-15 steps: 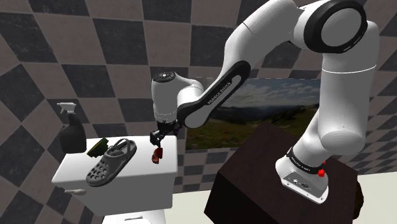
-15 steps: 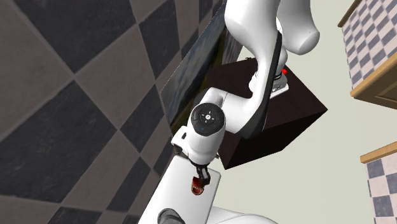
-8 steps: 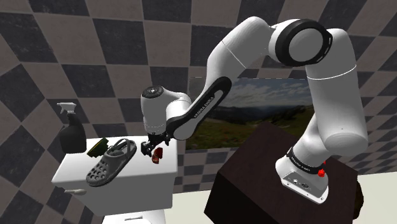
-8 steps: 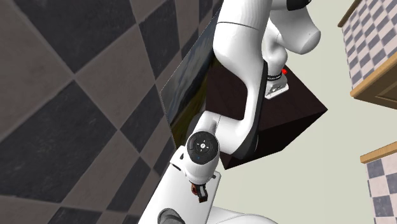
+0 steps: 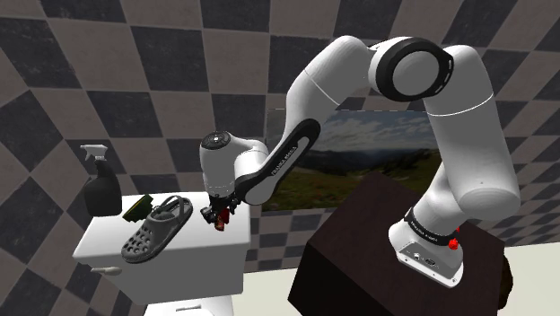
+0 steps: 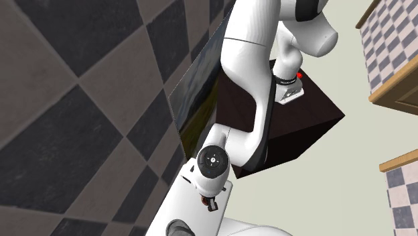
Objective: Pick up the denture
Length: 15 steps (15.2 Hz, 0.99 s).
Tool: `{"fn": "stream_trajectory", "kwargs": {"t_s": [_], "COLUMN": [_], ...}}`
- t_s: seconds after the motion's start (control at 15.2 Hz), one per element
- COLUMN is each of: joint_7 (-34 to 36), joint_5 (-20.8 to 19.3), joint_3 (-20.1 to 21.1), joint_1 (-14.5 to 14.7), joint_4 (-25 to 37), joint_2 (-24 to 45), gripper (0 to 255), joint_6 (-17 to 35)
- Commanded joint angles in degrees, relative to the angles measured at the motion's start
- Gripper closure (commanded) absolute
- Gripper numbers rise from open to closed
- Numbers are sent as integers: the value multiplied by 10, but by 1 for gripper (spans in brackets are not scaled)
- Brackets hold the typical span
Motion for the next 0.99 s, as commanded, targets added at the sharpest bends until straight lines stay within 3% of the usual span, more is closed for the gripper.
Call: {"fn": "stream_trajectory", "kwargs": {"t_s": [0.0, 0.53, 0.92], "joint_7": [0, 0, -11], "joint_5": [0, 0, 17], "joint_3": [0, 0, 17], "joint_1": [0, 0, -12], "joint_4": [0, 0, -10], "joint_2": [1, 0, -37], "gripper": [255, 255, 255], "joint_6": [0, 0, -27]}}
